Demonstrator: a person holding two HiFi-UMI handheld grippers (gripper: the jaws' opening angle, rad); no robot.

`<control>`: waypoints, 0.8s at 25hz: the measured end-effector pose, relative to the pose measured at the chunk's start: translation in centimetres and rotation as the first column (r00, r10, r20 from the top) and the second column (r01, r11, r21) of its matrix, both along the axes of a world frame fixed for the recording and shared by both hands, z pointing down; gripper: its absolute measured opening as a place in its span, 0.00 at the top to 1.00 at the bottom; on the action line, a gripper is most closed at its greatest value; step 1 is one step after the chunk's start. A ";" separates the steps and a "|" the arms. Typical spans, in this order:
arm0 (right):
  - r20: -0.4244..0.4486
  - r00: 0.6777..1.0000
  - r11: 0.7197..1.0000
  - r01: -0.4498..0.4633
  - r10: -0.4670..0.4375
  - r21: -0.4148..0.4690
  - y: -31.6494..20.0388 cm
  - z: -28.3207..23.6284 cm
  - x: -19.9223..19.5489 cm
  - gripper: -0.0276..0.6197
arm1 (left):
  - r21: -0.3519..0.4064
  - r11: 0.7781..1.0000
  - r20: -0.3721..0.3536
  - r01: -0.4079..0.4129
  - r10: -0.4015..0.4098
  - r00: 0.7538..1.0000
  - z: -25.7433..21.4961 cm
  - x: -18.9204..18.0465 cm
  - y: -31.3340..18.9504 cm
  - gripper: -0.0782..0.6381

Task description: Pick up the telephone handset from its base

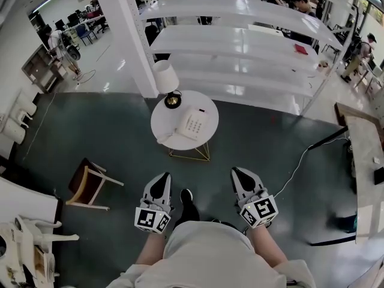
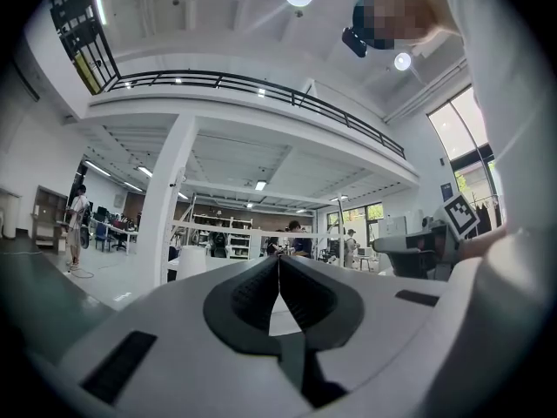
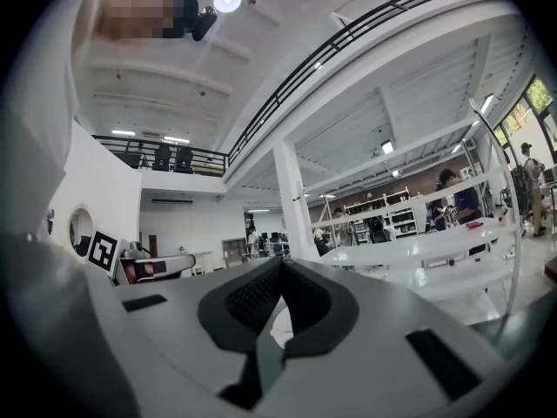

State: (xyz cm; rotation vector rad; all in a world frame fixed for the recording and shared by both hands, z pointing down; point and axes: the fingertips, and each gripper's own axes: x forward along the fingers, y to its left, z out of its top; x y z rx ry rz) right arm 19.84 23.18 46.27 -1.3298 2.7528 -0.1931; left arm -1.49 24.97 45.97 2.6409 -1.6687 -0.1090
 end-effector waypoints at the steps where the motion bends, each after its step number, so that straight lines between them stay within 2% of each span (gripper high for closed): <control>1: -0.001 1.000 1.000 0.000 0.000 -0.001 -0.5 0.0 -0.2 0.95 | 0.000 1.000 -0.001 0.001 -0.001 1.000 0.2 -0.2 -0.5 0.86; 7: -0.009 1.000 1.000 0.004 -0.004 -0.002 -4.6 0.4 -2.2 0.95 | 0.001 1.000 -0.024 -0.007 0.007 1.000 0.8 -2.1 -5.1 0.86; 15: -0.017 0.999 0.999 -0.031 0.031 -0.008 -14.0 0.9 -6.3 0.95 | 0.004 0.998 -0.038 -0.058 0.058 0.998 1.1 -6.0 -15.9 0.86; 20: -0.020 0.998 0.998 -0.067 0.067 -0.011 -20.3 0.5 -9.7 0.95 | 0.007 0.995 -0.029 -0.096 0.096 0.995 0.3 -9.7 -22.7 0.86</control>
